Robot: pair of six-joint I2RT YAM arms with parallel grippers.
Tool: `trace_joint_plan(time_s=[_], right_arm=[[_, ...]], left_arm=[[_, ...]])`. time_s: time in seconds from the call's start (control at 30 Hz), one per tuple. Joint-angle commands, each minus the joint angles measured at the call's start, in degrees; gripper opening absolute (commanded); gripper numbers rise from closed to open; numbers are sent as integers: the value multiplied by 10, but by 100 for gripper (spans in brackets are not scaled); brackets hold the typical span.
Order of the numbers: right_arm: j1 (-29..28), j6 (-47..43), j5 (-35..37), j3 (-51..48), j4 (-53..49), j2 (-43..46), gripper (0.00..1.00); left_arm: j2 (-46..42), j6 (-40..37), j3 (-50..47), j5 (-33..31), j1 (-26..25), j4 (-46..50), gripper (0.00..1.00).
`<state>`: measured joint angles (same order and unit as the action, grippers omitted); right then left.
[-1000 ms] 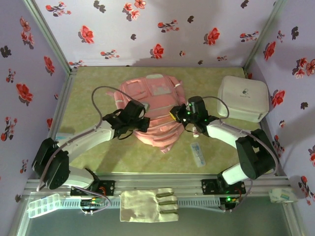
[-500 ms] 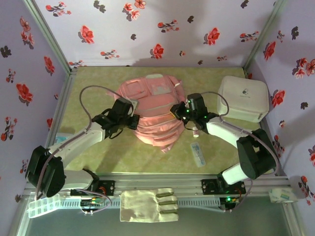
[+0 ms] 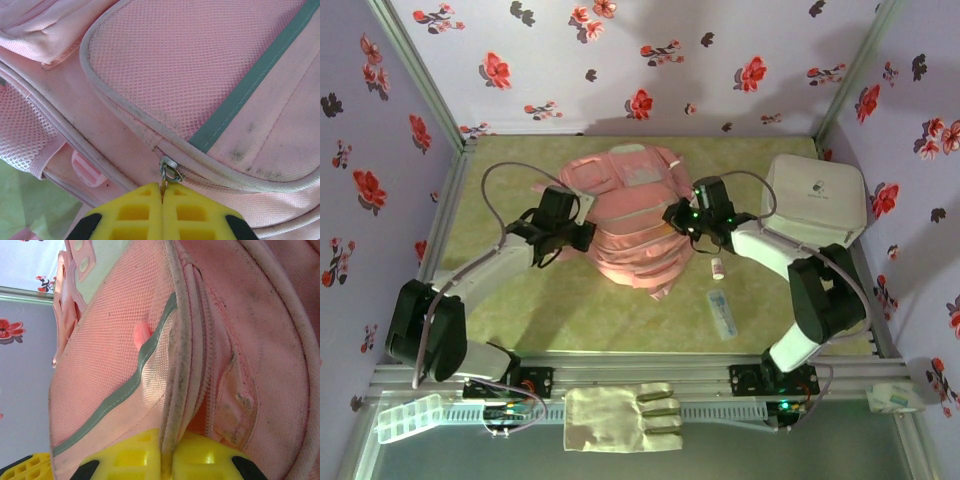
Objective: Pack the student bag
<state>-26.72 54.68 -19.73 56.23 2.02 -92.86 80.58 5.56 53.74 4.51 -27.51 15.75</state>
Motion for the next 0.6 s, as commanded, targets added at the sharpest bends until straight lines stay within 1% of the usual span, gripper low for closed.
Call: trace_joint_plan(time_s=[0.0,0.03,0.07,0.1,0.13,0.2,0.23,0.3,0.4,0.5,0.57], right_arm=[[8,-44,5,25,-8,-15,11],[8,-51,10,28,-17,-13,13],[8,-61,14,33,-30,-9,21],[8,-75,13,36,-47,-1,30],[7,-89,18,40,-64,9,38],[6,-119,43,38,-106,41,55],[6,-132,56,37,-129,55,61],[6,-169,88,37,-192,90,70],[7,-199,161,19,-276,144,79],[8,-201,243,-26,-341,205,84],[9,-199,277,-54,-389,242,85]], left_arm=[[-10,6,10,-18,35,-20,0],[-12,14,8,-18,40,-18,0],[-15,24,11,-18,44,-8,3],[-17,34,19,-18,45,13,8],[-21,41,27,-19,46,30,14],[-34,65,40,-19,45,62,28],[-45,75,42,-20,45,72,33],[-70,93,46,-30,46,97,47],[-106,115,43,-63,51,128,58],[-134,138,44,-109,69,170,72],[-152,150,36,-117,87,190,77]])
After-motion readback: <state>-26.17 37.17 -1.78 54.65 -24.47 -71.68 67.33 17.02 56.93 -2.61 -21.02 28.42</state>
